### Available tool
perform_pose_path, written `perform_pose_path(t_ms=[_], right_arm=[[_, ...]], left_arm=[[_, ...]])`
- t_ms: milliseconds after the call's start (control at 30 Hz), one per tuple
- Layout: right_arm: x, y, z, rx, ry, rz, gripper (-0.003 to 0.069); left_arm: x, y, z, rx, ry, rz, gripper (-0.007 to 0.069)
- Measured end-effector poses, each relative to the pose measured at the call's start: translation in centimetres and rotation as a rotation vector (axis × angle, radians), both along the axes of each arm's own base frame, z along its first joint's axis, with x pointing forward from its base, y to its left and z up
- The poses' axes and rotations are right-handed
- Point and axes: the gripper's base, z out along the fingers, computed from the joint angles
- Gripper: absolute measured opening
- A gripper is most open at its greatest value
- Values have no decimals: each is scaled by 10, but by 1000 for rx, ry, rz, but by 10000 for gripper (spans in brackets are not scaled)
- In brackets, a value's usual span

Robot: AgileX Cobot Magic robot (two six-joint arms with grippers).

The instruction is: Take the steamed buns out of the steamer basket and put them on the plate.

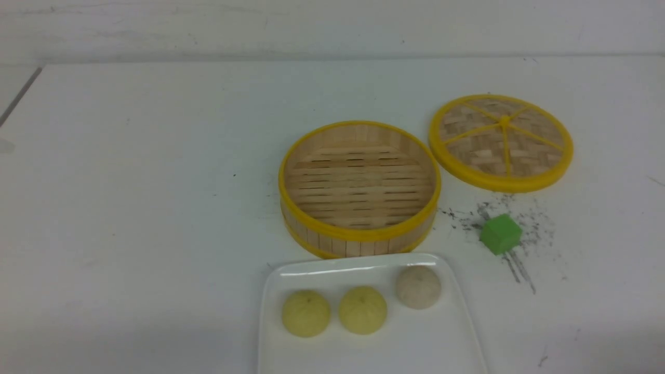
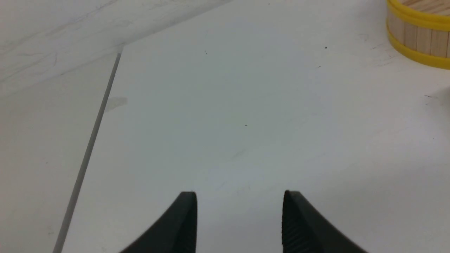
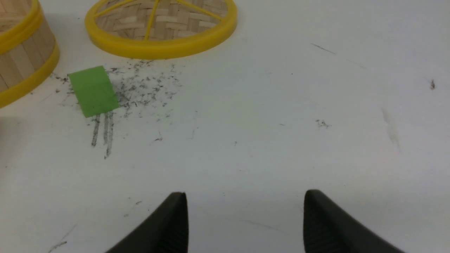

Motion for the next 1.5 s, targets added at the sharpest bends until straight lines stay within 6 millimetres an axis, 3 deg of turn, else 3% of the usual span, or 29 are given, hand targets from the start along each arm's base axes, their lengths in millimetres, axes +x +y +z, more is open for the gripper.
perform_pose_path(t_ms=[467,567,633,733,767,867,1033,1500], right_arm=[[0,0,0,0,0,0,441],[0,0,0,0,0,0,441],[0,0,0,0,0,0,441],[0,0,0,0,0,0,441],[0,0,0,0,0,0,441],[0,0,0,0,0,0,441],[0,0,0,0,0,0,441],[0,0,0,0,0,0,441]], left_arm=[[1,3,2,53,-33,16,355],[10,-7,5,-103,-200,-34,355],[14,-10,0,-170,-237,-48,355],[25,-15,-28,-276,-225,-45,355],[30,-16,-52,-323,-173,-24,355],[32,-15,-76,-360,-97,31,355],[30,-12,-86,-316,-4,88,355],[29,-12,-86,-283,20,82,355]])
